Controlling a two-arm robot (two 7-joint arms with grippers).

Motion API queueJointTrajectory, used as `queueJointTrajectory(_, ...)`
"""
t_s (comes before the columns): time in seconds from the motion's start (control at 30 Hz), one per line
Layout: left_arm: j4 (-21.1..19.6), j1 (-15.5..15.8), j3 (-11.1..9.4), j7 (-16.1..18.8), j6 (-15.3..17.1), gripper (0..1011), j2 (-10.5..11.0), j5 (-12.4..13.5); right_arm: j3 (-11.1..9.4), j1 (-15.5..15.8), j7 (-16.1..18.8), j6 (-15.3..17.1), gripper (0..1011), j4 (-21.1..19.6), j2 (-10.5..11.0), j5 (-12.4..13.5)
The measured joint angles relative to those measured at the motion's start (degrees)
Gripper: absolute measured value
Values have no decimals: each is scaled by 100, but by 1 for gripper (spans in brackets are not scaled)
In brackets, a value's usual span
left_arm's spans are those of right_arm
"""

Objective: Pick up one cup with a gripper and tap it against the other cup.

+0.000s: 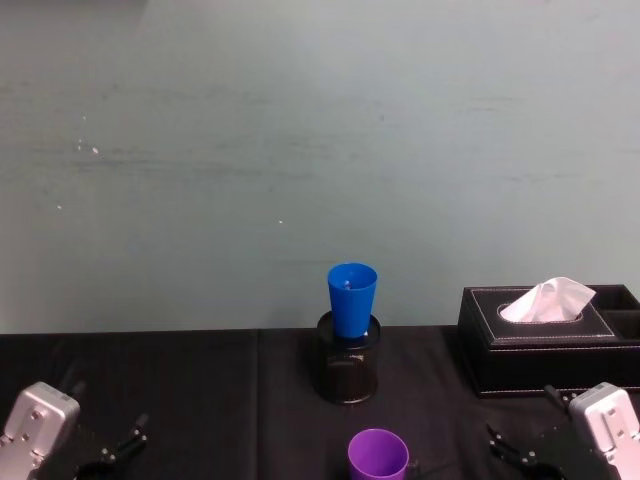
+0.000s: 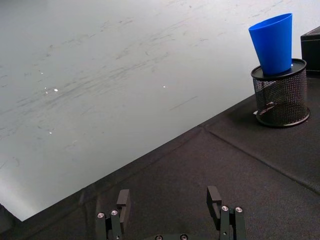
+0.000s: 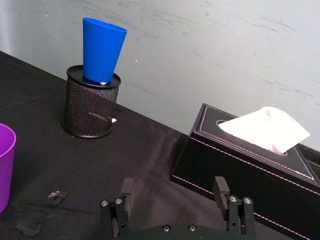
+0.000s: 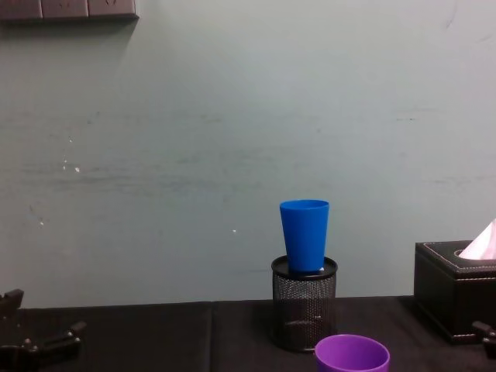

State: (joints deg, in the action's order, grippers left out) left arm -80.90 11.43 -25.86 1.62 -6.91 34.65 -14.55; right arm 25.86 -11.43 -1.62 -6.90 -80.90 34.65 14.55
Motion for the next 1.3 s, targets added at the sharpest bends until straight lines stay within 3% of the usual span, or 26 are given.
queueJointTrajectory(1.17, 0, 0, 0, 0, 0, 1000, 0, 0, 0, 0, 0, 0, 1003, 0, 0, 0)
queueJointTrajectory(1.3, 0, 0, 0, 0, 0, 1000, 0, 0, -75, 24, 35, -15, 1003, -54, -18, 0)
